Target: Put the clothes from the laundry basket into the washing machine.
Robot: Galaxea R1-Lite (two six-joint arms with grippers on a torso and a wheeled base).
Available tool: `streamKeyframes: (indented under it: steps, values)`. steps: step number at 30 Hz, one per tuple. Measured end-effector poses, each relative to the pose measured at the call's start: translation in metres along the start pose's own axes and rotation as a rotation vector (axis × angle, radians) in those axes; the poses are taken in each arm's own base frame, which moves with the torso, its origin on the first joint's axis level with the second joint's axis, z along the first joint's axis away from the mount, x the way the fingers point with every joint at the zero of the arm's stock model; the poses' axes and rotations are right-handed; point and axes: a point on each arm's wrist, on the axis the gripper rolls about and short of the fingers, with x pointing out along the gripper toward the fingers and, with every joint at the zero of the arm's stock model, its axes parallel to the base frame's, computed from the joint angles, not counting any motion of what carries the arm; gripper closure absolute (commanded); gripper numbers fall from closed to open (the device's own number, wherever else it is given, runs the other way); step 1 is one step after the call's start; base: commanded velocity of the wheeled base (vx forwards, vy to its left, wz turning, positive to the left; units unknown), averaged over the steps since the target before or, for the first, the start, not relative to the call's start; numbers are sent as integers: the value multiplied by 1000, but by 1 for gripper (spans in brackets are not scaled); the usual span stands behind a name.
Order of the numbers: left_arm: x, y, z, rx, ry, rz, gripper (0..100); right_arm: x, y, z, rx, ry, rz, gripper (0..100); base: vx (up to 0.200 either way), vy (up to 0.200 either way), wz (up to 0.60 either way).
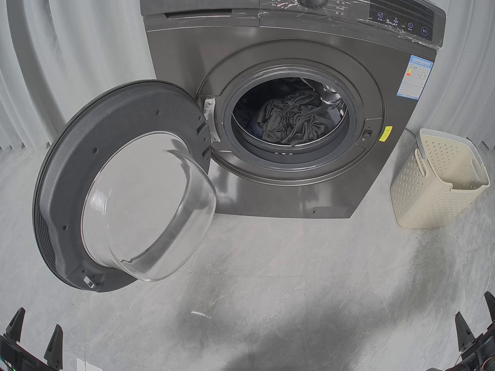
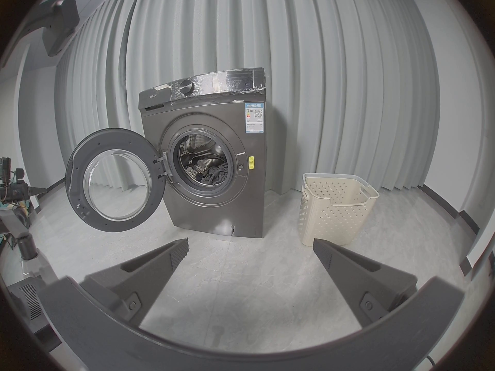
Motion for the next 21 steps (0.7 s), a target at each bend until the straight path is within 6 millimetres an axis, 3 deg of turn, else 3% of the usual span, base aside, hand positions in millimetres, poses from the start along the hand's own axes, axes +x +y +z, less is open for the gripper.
streamKeyframes:
  steps: [6, 15, 21]
  values:
    - [0, 0, 0, 2, 0, -1, 0, 0, 0, 0, 0, 0, 0, 0, 0, 0, 0]
    - [0, 0, 0, 7, 1, -1, 0, 0, 0, 0, 0, 0, 0, 0, 0, 200, 0]
    - [0, 0, 0, 12, 1, -3, 0, 0, 0, 0, 0, 0, 0, 0, 0, 0, 0]
